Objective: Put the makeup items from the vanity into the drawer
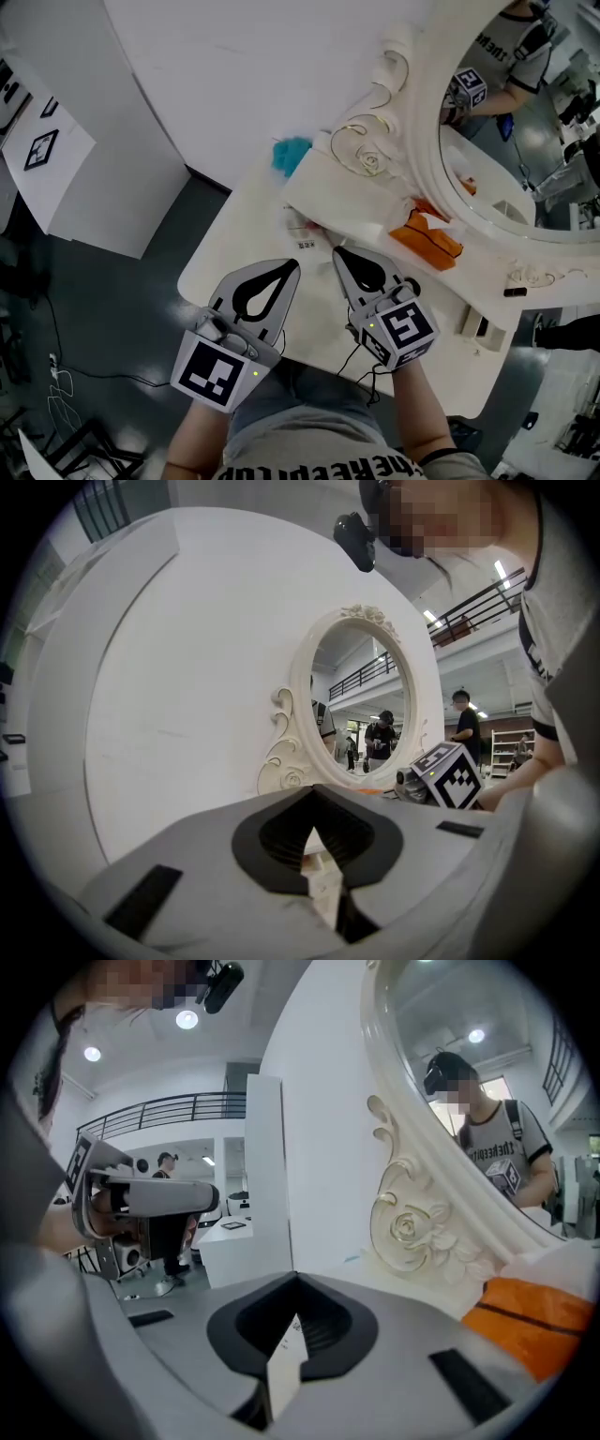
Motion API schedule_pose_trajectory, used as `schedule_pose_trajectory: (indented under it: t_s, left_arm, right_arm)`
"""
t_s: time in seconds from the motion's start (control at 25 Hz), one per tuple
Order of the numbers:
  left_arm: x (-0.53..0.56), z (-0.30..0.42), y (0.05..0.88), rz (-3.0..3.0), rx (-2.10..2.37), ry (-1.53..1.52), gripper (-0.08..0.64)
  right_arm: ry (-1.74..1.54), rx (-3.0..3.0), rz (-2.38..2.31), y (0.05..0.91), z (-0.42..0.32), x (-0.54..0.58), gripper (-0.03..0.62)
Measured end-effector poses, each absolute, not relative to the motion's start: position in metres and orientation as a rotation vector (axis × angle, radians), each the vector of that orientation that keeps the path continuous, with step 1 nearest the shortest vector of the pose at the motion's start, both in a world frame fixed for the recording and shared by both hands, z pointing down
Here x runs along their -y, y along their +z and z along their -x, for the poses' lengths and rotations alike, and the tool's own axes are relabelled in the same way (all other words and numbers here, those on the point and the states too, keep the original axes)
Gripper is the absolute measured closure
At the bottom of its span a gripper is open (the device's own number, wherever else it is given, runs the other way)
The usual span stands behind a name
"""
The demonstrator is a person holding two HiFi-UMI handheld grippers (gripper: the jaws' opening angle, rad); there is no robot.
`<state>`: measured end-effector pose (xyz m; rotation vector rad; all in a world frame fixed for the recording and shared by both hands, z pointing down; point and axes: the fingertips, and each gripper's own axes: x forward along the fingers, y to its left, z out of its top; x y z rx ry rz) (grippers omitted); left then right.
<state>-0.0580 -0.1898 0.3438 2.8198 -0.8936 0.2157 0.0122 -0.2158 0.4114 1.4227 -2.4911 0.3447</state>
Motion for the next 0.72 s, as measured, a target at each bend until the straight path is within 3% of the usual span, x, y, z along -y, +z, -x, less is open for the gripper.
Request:
schedule_pose_trajectory:
  t_s: [0.72]
  left_arm:
    - [0.150,0.018,0.329,-2.943,0.640,0.210,0.546]
  right_arm:
    - [0.302,2.577,-1.679,0.339,-0.032,0.156,0.584]
